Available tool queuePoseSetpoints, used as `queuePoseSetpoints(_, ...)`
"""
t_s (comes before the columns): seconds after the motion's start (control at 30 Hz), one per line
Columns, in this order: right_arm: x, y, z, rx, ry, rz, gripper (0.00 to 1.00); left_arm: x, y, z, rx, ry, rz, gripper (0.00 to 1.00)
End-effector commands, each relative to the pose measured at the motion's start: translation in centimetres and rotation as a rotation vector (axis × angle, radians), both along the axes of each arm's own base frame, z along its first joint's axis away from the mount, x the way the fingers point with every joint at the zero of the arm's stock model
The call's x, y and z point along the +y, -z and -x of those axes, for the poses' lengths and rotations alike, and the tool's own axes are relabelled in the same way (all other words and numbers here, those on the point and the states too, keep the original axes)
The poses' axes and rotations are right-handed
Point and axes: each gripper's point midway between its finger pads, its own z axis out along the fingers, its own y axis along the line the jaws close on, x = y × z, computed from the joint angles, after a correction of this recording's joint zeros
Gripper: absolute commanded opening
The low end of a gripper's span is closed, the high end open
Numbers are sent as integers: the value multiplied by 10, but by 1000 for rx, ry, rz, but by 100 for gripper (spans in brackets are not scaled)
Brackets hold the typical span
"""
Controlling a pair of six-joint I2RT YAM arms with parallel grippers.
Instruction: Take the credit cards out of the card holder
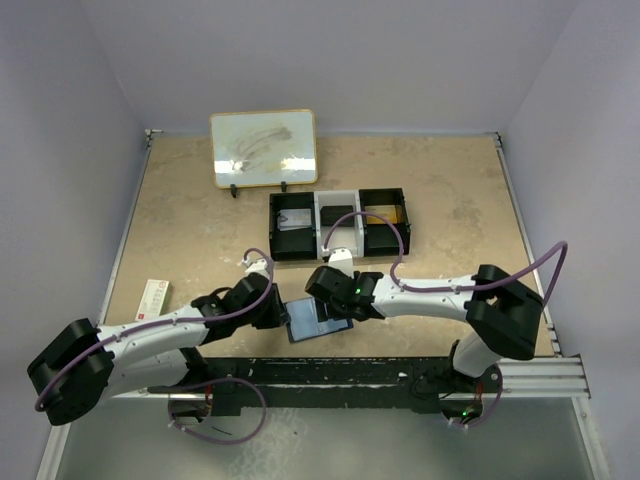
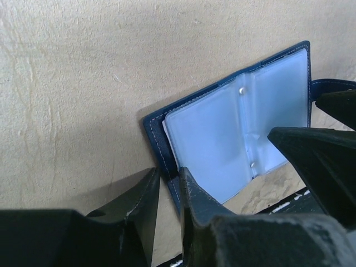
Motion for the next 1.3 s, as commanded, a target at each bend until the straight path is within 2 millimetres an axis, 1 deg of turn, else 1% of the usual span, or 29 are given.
queuePoseSetpoints(0.0,-1,-1,-7,-21,17,33,70,1,-5,-1,-11,4,-22,17)
queuePoseSetpoints(0.1,1,-3,-8,-29,7,24,70,1,-5,-2,-13,-1,-21,15)
queuePoseSetpoints(0.23,6,-3,-7,-27,-18,-6,67,1,-8,-3,-18,-6,-16,13)
queuePoseSetpoints(0.43,5,2,-7,-21,-14,19,66,0,-9,-4,-19,-6,-17,11)
queuePoseSetpoints(0.5,4,0,-7,-25,-7,30,65,0,-9,-4,-18,-7,-17,10)
queuePoseSetpoints(0.57,2,-4,-7,-32,3,38,67,1,-8,-4,-17,-7,-19,9)
queuePoseSetpoints(0.67,3,-14,-8,-48,3,29,71,1,-10,-4,-20,-9,-17,7)
queuePoseSetpoints(0.77,4,-23,-9,-63,3,6,72,1,-11,-5,-24,-12,-23,6)
queuePoseSetpoints(0.83,9,-25,-9,-64,-6,-12,73,1,-12,-6,-26,-12,-25,5)
queuePoseSetpoints(0.9,14,-22,-9,-57,-19,-29,73,1,-12,-6,-27,-13,-25,4)
queuePoseSetpoints(0.97,17,-16,-8,-46,-24,-27,73,1,-12,-7,-29,-16,-27,4)
queuePoseSetpoints(1.1,16,1,-6,-22,-29,16,71,0,-11,-7,-24,-14,-28,3)
queuePoseSetpoints(1.17,20,5,-6,-14,-41,13,69,0,-11,-7,-24,-14,-27,2)
queuePoseSetpoints(1.27,17,15,-3,4,-39,40,68,1,-12,-7,-24,-14,-27,2)
